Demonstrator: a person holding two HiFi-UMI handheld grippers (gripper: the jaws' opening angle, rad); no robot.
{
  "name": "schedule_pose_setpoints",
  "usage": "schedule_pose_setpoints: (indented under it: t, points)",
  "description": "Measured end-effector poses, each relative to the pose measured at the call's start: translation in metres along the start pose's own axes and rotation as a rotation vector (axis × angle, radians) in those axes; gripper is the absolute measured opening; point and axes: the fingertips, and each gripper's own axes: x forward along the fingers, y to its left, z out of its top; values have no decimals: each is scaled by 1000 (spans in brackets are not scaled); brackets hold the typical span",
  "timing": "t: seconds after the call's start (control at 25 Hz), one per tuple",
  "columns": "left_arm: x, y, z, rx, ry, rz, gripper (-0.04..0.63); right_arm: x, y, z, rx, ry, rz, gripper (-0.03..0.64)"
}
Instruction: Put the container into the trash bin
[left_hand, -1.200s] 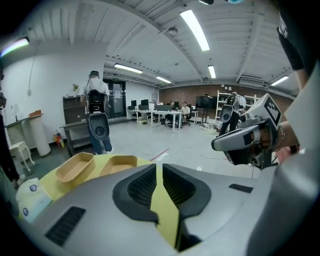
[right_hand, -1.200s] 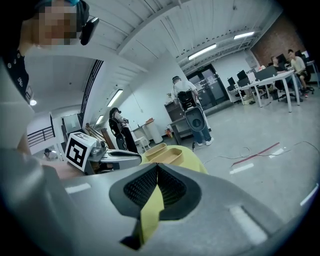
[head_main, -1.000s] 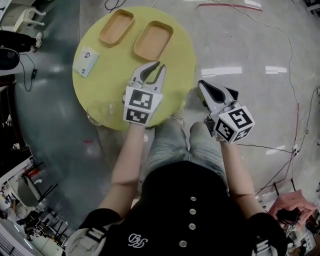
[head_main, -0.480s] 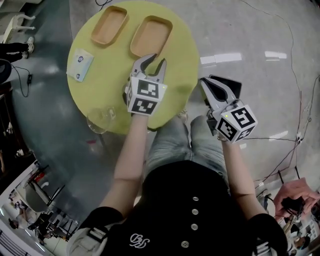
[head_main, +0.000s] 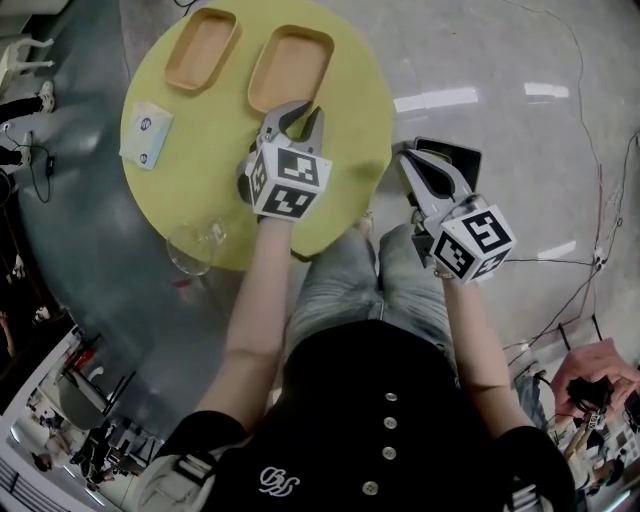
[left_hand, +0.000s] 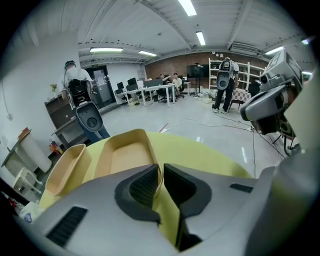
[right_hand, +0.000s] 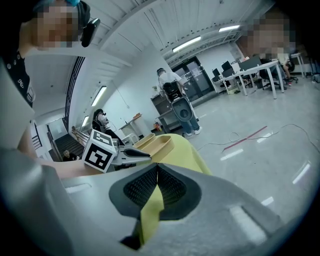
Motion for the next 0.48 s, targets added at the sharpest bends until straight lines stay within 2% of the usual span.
schedule_pose_setpoints:
  t: [0.24, 0.48]
  points:
    - [0, 1, 0, 19, 5, 7, 32, -7, -5, -2, 11, -10, -7, 5]
    - [-15, -2, 14, 23, -30, 37, 31, -17, -18, -4, 18, -27, -24, 5]
